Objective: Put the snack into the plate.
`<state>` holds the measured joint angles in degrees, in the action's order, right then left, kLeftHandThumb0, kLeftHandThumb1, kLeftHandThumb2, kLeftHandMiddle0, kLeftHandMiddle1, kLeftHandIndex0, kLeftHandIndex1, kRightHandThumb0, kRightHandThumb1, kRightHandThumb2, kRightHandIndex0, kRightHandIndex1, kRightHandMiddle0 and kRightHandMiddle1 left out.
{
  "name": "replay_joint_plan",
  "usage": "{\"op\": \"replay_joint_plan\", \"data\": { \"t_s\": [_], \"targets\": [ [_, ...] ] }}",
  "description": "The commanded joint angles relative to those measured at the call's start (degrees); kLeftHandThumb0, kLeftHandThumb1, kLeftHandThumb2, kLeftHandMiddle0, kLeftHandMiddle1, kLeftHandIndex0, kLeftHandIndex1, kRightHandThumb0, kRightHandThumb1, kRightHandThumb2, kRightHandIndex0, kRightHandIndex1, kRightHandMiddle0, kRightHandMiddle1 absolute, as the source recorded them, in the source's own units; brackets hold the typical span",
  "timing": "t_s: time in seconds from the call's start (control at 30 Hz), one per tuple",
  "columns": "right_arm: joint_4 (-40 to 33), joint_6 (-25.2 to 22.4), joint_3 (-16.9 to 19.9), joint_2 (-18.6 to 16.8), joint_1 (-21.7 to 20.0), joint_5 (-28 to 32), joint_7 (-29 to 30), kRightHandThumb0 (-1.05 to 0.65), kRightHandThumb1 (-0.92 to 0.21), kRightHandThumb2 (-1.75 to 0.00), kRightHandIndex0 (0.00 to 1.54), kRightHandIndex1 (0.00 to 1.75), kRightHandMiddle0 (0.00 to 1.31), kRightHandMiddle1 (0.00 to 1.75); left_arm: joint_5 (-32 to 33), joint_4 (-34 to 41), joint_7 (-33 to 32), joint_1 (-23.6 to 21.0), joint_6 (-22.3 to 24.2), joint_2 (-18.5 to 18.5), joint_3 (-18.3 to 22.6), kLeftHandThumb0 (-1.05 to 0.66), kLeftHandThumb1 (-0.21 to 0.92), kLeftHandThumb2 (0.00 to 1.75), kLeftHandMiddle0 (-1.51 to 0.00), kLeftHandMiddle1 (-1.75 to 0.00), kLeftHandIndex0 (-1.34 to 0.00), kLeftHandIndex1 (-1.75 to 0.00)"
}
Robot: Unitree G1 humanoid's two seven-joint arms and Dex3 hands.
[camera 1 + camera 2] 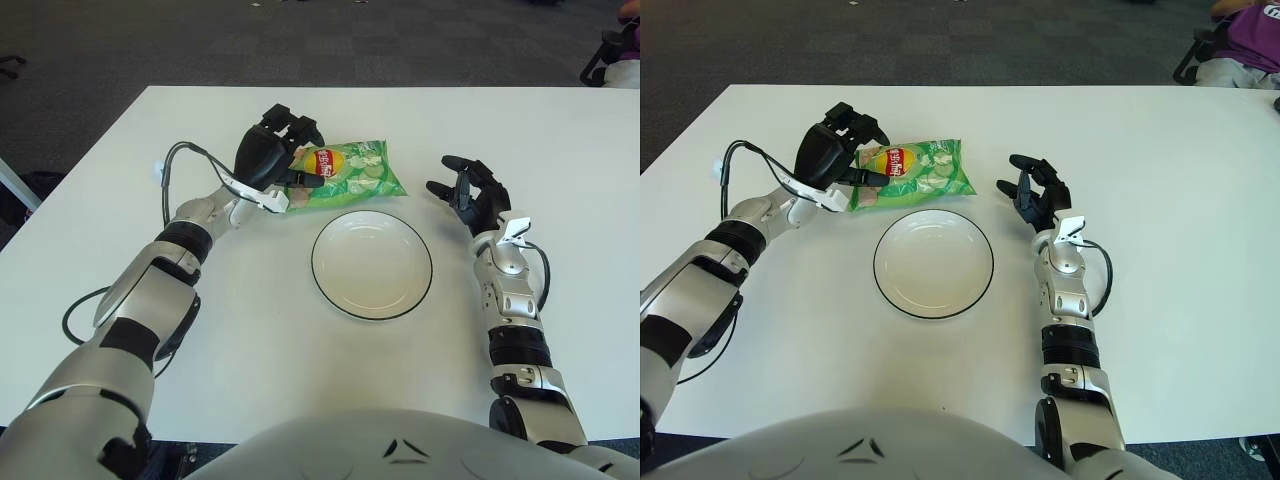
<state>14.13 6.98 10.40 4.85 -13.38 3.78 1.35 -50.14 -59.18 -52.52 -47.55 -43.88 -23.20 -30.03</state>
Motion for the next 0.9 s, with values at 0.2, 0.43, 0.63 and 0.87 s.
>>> {"op": "replay_joint_plan", "data": {
  "t_s": [0.2, 0.43, 0.63, 0.87],
  "targets": [
    [-0.3, 0.5, -0.3, -0.2, -0.8, 0.3, 0.4, -0.38, -0.92, -0.74, 0.98, 0.00, 0.45, 0.62, 0.8, -0.7, -0.7, -1.1, -0.9, 0.0, 0.6, -0.36, 0.92, 0.27, -0.49, -0.92, -0.45, -1.47],
    [-0.6, 0.5, -0.4, -0.2, -0.5, 0.3, 0.4, -0.38, -0.92, -0.74, 0.98, 0.00, 0.45, 0.62, 1.4, -0.7, -0.2, -0.8, -1.3, 0.0, 1.0, -0.36, 0.92, 0.27, -0.51, -0.87, -0.45, -1.47],
    [-1.0, 0.4, -0.6, -0.3, -0.3, 0.3, 0.6, -0.38, -0.92, -0.74, 0.98, 0.00, 0.45, 0.62, 15.2, -1.2, 13.2, 1.8, -6.5, 2.2, 7.5, -0.37, 0.92, 0.28, -0.52, -0.83, -0.36, -1.38],
    [-1.4, 0.3, -0.8, -0.5, -0.2, 0.1, 0.8, -0.38, -0.92, -0.74, 0.98, 0.00, 0.45, 0.62, 44.9, 2.4, 40.1, 6.3, -12.6, 6.0, 16.9, -0.42, 0.92, 0.21, -0.60, -0.61, -0.27, -0.57]
  ]
}}
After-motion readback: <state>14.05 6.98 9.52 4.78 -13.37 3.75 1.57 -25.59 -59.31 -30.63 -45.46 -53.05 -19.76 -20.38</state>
